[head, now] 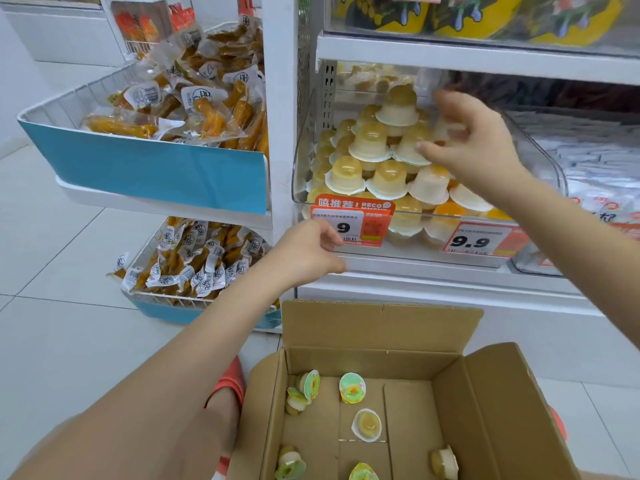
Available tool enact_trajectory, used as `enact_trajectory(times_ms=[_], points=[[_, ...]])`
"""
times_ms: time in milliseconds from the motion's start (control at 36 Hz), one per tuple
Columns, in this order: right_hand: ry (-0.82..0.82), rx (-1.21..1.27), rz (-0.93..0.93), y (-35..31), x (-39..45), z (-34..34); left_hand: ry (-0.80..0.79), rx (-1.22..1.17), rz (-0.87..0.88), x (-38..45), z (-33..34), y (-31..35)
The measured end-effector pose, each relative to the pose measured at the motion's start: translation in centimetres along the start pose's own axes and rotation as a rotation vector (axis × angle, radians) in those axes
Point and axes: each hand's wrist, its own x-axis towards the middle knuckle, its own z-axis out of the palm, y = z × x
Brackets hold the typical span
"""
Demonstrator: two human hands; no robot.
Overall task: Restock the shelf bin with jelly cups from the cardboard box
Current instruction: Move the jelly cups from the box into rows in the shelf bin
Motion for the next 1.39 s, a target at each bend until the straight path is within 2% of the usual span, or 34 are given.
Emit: enact_trajectory(times_ms=[83,167,250,333,389,472,528,583,611,722,917,1028,1111,1222,1333,1389], points=[[0.088,0.12,-0.103,0.7,-6.9,-0.1,-0.06,0.035,-0.019,-0.4,1.5,-1.5],[0.027,0.112,-0.078,2.9,-14.2,1.5,-0.057,0.001,-0.047,-1.4,5.1,-5.4],[-0.279,0.106,0.101,6.7,-20.6,4.9,-0.109,0.12,-0.141,-3.3,9.8,-12.0],[-0.641,-0.037,0.259,11.1,-25.3,8.4,-0.364,0.403,-0.208,-4.5,13.7,-18.1],[-0.827,-0.122,0.343,13.7,-27.9,10.7,-0.434,0.441,-0.224,-4.9,15.6,-20.5],[-0.993,-0.179,0.448,16.7,-30.9,14.0,-0.387,0.386,-0.302,-4.7,18.4,-22.4],[-1.04,-0.18,0.514,18.1,-31.9,16.2,-0.214,0.285,-0.39,-3.9,20.4,-22.9],[-1.031,-0.161,0.584,19.2,-32.3,18.6,-0.033,0.184,-0.506,-2.6,22.1,-23.4],[-1.009,-0.148,0.613,19.7,-32.4,19.8,0.002,0.162,-0.551,-2.0,22.9,-23.6],[-0.856,-0.048,0.707,20.5,-32.4,24.2,-0.01,0.2,-0.587,0.0,25.1,-25.5],[-0.632,-0.069,0.831,19.8,-32.5,30.6,0.179,0.239,-0.492,0.7,26.5,-28.0],[-0.435,-0.089,0.882,19.1,-32.2,32.2,0.215,0.202,-0.472,0.8,26.5,-28.1],[-0.365,-0.028,0.94,18.9,-32.3,32.0,0.2,0.146,-0.532,0.8,26.3,-27.5],[-0.311,0.097,0.91,17.8,-32.9,29.1,0.227,-0.115,-0.604,-0.2,25.7,-25.9],[-0.342,0.144,0.759,16.6,-32.6,25.1,0.165,-0.682,-0.719,-1.4,23.8,-21.9],[-0.367,0.133,0.677,15.8,-31.6,22.7,0.133,-0.834,-0.767,-1.8,22.5,-19.4]])
